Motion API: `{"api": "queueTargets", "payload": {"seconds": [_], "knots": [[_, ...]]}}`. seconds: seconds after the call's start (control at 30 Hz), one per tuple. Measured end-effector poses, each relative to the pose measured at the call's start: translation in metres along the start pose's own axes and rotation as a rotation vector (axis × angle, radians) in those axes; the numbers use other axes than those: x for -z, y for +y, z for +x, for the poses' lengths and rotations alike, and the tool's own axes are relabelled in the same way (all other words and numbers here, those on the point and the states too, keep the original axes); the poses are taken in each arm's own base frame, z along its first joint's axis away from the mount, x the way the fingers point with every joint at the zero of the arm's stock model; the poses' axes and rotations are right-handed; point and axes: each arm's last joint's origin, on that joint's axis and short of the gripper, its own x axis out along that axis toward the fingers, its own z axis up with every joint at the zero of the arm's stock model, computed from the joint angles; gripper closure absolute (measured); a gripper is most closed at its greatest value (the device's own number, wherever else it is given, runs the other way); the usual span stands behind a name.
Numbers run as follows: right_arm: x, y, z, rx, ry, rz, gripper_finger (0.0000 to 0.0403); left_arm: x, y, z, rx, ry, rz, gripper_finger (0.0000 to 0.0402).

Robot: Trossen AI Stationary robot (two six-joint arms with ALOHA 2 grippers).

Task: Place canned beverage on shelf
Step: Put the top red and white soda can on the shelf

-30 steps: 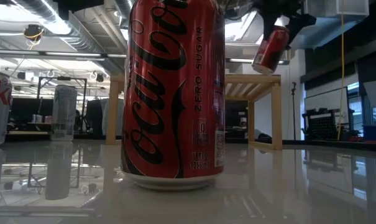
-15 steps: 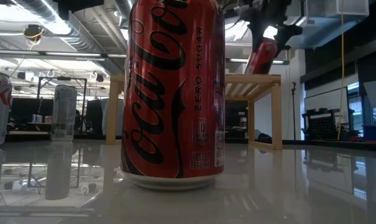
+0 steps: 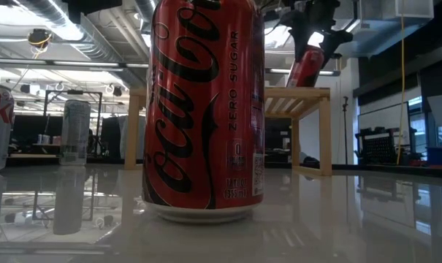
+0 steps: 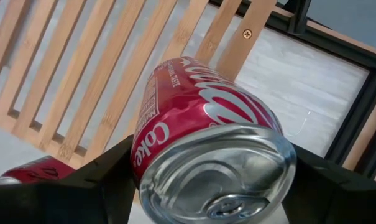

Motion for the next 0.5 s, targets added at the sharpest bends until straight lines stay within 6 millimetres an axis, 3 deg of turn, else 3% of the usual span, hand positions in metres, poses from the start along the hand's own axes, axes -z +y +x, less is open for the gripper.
{"api": "queueTargets", "payload": {"seconds": [0.5], "knots": [[-0.003, 0.0023, 0.003, -0.005, -0.008, -0.016, 0.0096, 0.0, 0.0, 0.0, 0.0, 0.0, 0.0, 0.0212]]}}
